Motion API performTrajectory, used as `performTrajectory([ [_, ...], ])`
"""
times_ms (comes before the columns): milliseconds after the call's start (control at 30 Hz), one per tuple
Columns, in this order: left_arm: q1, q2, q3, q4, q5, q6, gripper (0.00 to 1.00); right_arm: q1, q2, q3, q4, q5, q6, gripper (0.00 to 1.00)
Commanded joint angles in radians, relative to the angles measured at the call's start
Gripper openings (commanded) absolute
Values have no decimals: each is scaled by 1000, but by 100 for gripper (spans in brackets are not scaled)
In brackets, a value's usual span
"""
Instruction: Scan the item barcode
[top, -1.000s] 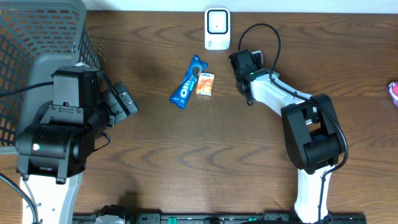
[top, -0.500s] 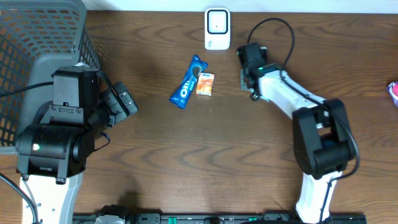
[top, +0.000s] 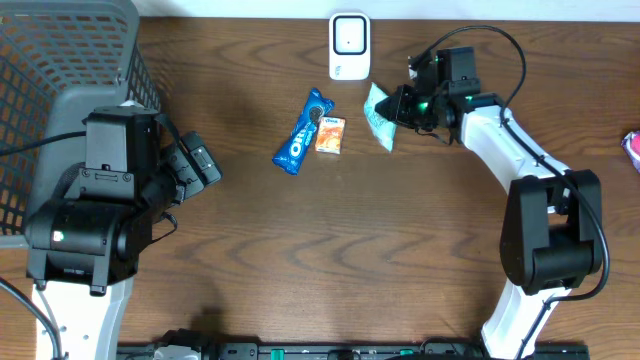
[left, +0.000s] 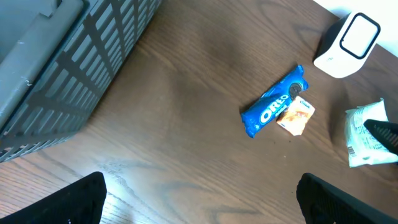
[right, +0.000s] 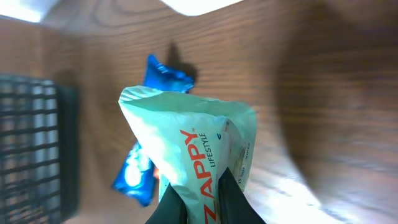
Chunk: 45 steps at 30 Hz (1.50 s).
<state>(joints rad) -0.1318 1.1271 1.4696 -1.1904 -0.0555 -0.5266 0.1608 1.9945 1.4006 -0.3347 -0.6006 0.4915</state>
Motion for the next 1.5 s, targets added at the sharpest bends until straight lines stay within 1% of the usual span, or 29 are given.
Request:
performTrajectory([
  [0, 5, 3, 7, -3, -12, 2, 98, -2, 39, -9, 5, -110, 80, 1],
  [133, 5, 3, 7, -3, -13, 2, 98, -1, 109, -12, 2, -116, 121, 1],
  [200, 5, 3, 7, -3, -12, 2, 98, -11, 135, -13, 3, -111, 129, 4],
  [267, 5, 3, 7, -3, -13, 2, 98, -24, 148, -13, -3, -71, 128, 17],
  [300, 5, 3, 7, -3, -13, 2, 98, -38, 149, -13, -31, 9, 128, 29],
  [333, 5, 3, 7, -3, -13, 2, 98, -45, 149, -13, -49, 58, 123, 36],
  [400, 5, 3, 7, -3, -13, 2, 98, -62, 143, -13, -81, 158, 90, 44],
  [467, 5, 3, 7, -3, -12, 2, 98, -77, 136, -13, -104, 212, 39, 54],
  [533, 5, 3, 7, -3, -13, 2, 98, -93, 122, -11, -140, 251, -11, 57],
  [667, 5, 3, 7, -3, -12, 2, 98, -116, 64, -5, -208, 351, -64, 57],
  [733, 5, 3, 7, -3, -13, 2, 98, -121, 4, -4, -235, 415, -86, 56],
  [800, 5, 3, 7, -3, -13, 2, 98, -116, -42, -4, -240, 418, -90, 54],
  [833, 5, 3, 7, -3, -13, 2, 98, -111, -66, -4, -240, 415, -90, 48],
  [867, 5, 3, 7, -3, -13, 2, 98, -105, -82, -4, -238, 412, -92, 38],
  [900, 5, 3, 7, -3, -13, 3, 98, -94, -101, -4, -236, 408, -103, 27],
  [933, 5, 3, 7, -3, -12, 2, 98, -79, -116, -4, -233, 408, -108, 19],
  [967, 5, 3, 7, -3, -13, 2, 98, -64, -125, -4, -229, 408, -114, 10],
  [1000, 5, 3, 7, -3, -13, 3, 98, -48, -130, -4, -222, 408, -116, 4],
  [1033, 5, 3, 7, -3, -13, 2, 98, -26, -130, -4, -213, 408, -116, 1],
  [1100, 5, 3, 7, -3, -13, 2, 98, 34, -120, -4, -193, 433, -123, 1],
  [1300, 5, 3, 7, -3, -13, 2, 98, 114, -73, -4, -187, 587, -122, 1],
  [1467, 5, 3, 7, -3, -13, 2, 98, 158, 5, -4, -173, 584, -118, 1],
])
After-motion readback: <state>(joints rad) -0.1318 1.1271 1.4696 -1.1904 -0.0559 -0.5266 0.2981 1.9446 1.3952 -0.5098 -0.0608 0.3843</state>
